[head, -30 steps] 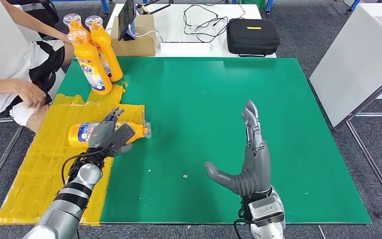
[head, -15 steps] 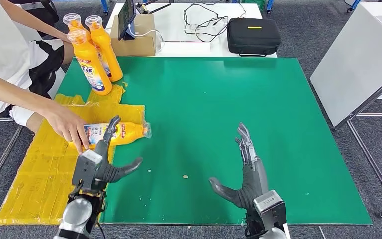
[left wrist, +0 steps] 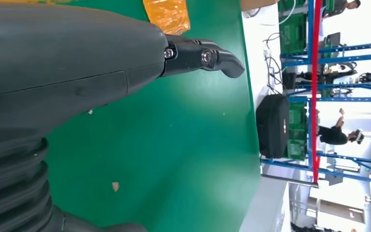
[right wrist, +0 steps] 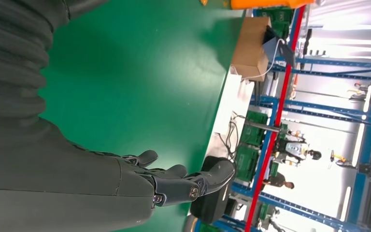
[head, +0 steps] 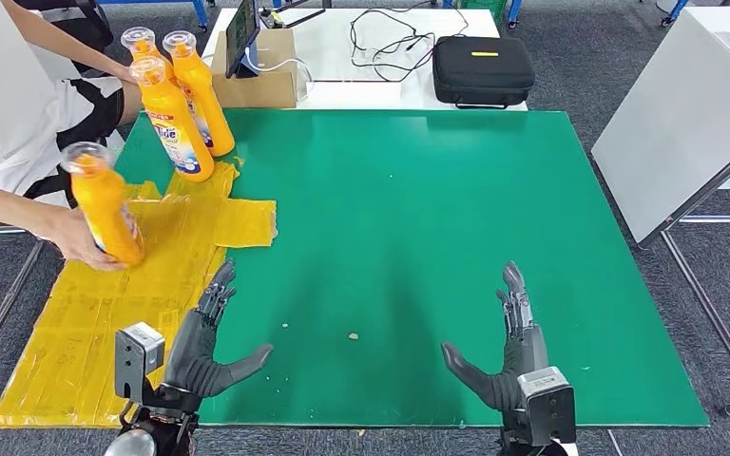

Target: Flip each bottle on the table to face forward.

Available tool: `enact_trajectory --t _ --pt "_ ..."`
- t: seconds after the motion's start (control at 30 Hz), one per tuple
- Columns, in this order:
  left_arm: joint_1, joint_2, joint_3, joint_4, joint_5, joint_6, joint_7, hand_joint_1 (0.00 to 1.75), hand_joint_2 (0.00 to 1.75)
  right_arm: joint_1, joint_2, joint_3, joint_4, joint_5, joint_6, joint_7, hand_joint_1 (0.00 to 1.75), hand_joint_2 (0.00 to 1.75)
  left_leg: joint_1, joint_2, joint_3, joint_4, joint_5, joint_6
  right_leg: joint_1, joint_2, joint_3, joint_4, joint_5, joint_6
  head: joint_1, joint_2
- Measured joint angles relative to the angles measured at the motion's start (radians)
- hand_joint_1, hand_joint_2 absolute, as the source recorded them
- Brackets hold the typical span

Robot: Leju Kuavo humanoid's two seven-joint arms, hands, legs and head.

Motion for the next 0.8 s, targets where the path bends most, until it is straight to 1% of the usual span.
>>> enact_trajectory --t 0.3,0.43,0.53,0.8 --pt "0.001 0.0 0.0 0.0 0.008 -0.003 0.003 0.0 1.75 0.0 0.002 -0.011 0.0 0.0 0.004 0.002 0.0 1.75 0.0 0.0 0.0 0.0 0.0 0.0 0.0 0.0 0.0 0.0 0.0 0.0 0.0 0.0" --pt "-0.003 0.0 0.0 0.002 0.017 -0.007 -0.004 0.0 1.75 -0.001 0.002 -0.003 0.003 0.018 0.026 -0.01 0.0 0.0 0.0 0.0 0.0 0.0 0.0 0.0 0.0 0.0 0.0 0.0 0.0 0.0 0.0 0.0" --pt "-0.01 -0.003 -0.004 0.004 0.003 0.008 -0.015 0.0 1.75 -0.005 0.005 0.017 0.01 0.034 0.024 -0.015 0.0 0.0 0.0 0.0 0.0 0.0 0.0 0.0 0.0 0.0 0.0 0.0 0.0 0.0 0.0 0.0" --pt "-0.018 -0.009 -0.01 0.005 -0.007 0.03 -0.028 0.0 1.75 -0.011 0.006 0.045 0.027 0.012 0.026 -0.013 0.0 0.0 0.0 0.0 0.0 0.0 0.0 0.0 0.0 0.0 0.0 0.0 0.0 0.0 0.0 0.0"
